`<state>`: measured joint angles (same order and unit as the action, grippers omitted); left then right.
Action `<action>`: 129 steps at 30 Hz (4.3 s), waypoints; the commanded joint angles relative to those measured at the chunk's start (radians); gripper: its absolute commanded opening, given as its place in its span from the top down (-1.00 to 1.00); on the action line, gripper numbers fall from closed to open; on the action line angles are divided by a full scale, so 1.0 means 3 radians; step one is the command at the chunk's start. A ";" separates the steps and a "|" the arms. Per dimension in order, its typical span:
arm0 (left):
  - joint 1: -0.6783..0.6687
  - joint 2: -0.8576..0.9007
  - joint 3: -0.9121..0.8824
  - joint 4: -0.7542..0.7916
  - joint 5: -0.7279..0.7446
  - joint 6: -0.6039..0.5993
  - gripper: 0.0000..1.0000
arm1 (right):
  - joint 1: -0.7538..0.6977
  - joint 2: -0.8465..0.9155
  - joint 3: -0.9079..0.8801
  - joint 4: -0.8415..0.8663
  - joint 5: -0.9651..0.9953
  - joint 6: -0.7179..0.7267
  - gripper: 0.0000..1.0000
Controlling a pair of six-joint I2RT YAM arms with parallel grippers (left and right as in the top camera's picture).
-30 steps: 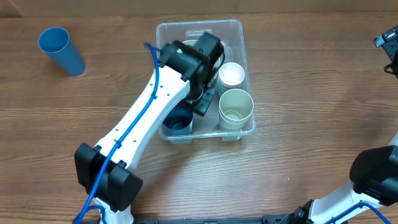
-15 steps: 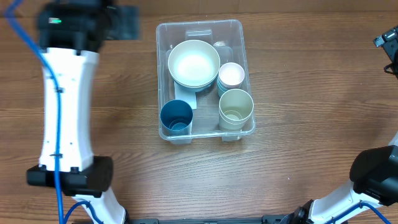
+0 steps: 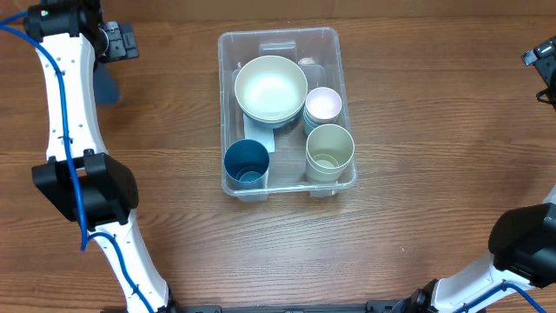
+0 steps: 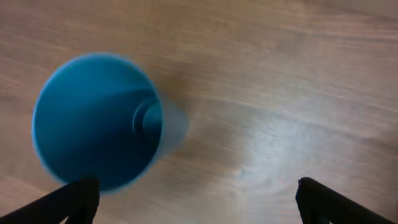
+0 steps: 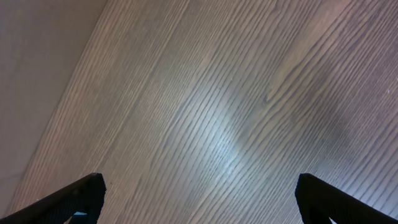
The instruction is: Pack container
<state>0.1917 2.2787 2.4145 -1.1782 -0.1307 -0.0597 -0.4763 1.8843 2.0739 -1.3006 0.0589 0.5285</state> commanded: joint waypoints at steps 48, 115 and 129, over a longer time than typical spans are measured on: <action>-0.2658 -0.1982 -0.0373 -0.1704 0.0586 -0.0005 0.92 | -0.0006 -0.0084 0.0070 0.0015 0.0024 0.0024 -1.00; -0.0141 -0.1633 -0.1217 -0.0078 0.0276 -0.0960 -1.00 | -0.0006 -0.0084 0.0070 0.0015 0.0024 0.0024 -1.00; -0.0272 -0.4636 -0.5524 0.3629 0.0905 -0.0650 -1.00 | -0.0006 -0.0084 0.0070 0.0015 0.0024 0.0024 -1.00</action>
<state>0.1089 1.0245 0.8864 -0.1196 0.0868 -0.2771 -0.4763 1.8843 2.0739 -1.3010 0.0589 0.5282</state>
